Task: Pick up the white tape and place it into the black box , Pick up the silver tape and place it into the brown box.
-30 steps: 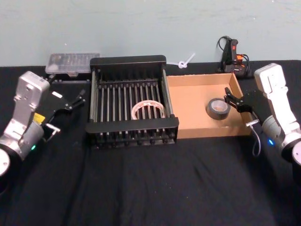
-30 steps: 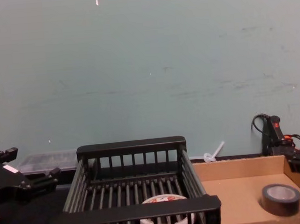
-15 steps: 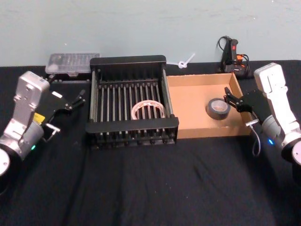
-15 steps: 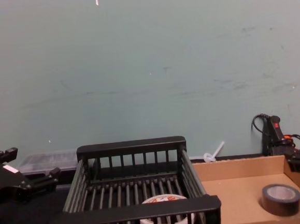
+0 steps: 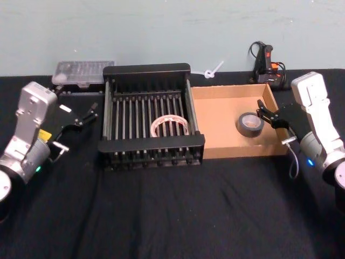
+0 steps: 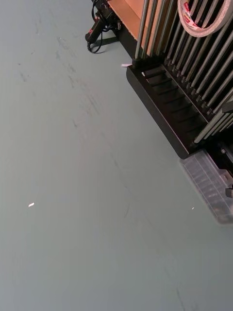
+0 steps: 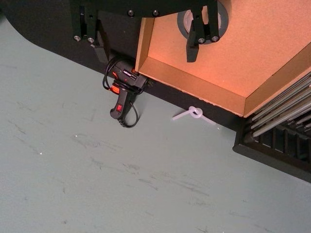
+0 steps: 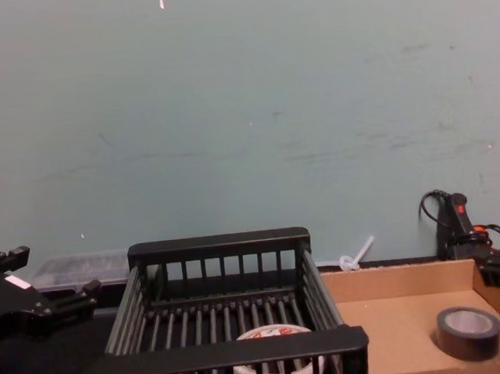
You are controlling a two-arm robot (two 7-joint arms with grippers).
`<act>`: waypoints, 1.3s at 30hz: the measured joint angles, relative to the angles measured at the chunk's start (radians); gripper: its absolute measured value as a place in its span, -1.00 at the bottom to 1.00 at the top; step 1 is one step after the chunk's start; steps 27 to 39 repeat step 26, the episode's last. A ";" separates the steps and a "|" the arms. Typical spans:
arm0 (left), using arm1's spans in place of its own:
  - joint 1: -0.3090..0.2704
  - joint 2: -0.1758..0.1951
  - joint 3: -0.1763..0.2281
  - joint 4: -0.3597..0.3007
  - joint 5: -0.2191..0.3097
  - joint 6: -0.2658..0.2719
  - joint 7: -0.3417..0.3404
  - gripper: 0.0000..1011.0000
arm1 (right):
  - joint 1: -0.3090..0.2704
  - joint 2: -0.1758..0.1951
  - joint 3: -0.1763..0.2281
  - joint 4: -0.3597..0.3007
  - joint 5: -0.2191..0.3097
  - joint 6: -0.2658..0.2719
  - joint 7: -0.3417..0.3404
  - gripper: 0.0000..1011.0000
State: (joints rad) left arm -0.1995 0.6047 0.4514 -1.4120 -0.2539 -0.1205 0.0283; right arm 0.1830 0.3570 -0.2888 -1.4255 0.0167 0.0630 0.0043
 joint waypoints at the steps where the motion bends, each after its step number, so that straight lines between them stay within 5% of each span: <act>1: 0.000 0.000 0.000 0.000 0.000 0.000 0.000 0.98 | 0.000 0.000 0.000 0.000 0.000 0.000 0.000 0.98; 39: 0.000 0.000 0.000 0.000 0.000 0.000 0.000 0.98 | 0.000 0.000 0.000 0.000 0.000 0.000 0.000 0.98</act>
